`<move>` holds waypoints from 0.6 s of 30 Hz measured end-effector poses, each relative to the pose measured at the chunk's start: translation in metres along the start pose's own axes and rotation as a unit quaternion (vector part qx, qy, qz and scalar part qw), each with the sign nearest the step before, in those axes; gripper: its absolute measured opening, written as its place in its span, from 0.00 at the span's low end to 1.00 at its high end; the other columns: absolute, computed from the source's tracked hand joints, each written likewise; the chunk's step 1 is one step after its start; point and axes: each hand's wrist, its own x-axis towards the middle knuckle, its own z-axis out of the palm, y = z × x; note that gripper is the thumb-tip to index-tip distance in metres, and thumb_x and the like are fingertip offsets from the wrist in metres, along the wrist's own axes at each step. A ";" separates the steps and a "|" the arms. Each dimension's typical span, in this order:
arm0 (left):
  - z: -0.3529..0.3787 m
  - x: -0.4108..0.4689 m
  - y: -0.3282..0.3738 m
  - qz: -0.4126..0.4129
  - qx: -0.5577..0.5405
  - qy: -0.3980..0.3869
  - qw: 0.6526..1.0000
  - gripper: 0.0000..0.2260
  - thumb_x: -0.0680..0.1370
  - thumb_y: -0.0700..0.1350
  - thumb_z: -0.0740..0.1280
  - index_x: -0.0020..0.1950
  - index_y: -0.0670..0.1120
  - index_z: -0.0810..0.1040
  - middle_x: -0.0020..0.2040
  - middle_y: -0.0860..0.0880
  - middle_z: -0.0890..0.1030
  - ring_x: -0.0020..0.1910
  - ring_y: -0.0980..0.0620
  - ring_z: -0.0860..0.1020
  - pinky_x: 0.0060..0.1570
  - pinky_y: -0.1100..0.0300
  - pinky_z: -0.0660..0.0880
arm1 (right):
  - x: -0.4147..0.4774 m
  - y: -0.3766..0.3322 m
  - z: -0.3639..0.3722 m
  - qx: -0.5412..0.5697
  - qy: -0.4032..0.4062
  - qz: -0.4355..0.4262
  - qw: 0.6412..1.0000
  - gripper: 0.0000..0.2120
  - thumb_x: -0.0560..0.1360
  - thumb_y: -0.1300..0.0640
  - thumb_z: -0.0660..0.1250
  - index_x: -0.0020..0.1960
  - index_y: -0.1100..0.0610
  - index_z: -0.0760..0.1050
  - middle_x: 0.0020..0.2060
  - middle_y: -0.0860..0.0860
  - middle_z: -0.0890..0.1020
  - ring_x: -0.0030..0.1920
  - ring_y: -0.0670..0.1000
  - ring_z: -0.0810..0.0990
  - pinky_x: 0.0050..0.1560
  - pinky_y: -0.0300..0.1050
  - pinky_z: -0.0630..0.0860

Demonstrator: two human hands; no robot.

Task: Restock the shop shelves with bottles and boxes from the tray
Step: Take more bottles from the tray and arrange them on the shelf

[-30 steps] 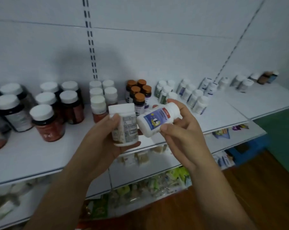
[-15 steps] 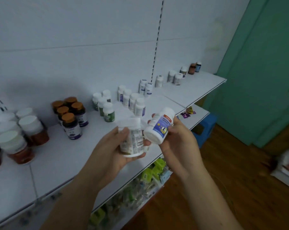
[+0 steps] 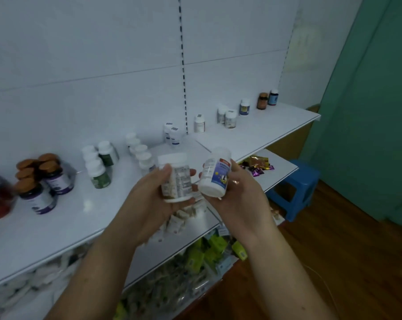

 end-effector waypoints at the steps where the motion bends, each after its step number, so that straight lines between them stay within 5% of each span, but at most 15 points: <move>1: 0.009 0.008 -0.005 0.004 -0.003 0.003 1.000 0.21 0.79 0.51 0.64 0.66 0.39 0.78 0.63 0.37 0.83 0.53 0.41 0.86 0.46 0.49 0.85 | 0.003 -0.010 -0.009 0.007 0.008 0.008 1.000 0.21 0.83 0.64 0.57 0.75 0.57 0.73 0.58 0.61 0.83 0.51 0.60 0.85 0.50 0.55 0.84; 8: 0.037 0.060 -0.040 -0.016 0.038 -0.004 0.999 0.26 0.79 0.52 0.66 0.70 0.36 0.76 0.63 0.36 0.82 0.60 0.38 0.82 0.56 0.44 0.83 | 0.040 -0.047 -0.050 0.029 0.032 0.038 0.998 0.19 0.85 0.59 0.57 0.74 0.56 0.73 0.54 0.60 0.86 0.51 0.60 0.87 0.49 0.56 0.85; 14: 0.035 0.120 -0.045 0.022 0.028 -0.003 0.999 0.17 0.79 0.51 0.67 0.60 0.41 0.83 0.56 0.38 0.84 0.53 0.42 0.84 0.52 0.47 0.84 | 0.107 -0.059 -0.056 -0.010 0.030 0.051 0.998 0.21 0.84 0.58 0.55 0.74 0.57 0.73 0.66 0.61 0.82 0.57 0.61 0.84 0.50 0.55 0.83; 18: 0.026 0.162 -0.038 0.053 0.009 0.012 0.998 0.14 0.79 0.49 0.66 0.56 0.43 0.86 0.55 0.38 0.85 0.51 0.43 0.85 0.50 0.49 0.84 | 0.162 -0.066 -0.056 -0.049 0.001 0.067 0.997 0.19 0.83 0.58 0.58 0.71 0.59 0.75 0.60 0.60 0.84 0.51 0.57 0.85 0.45 0.52 0.84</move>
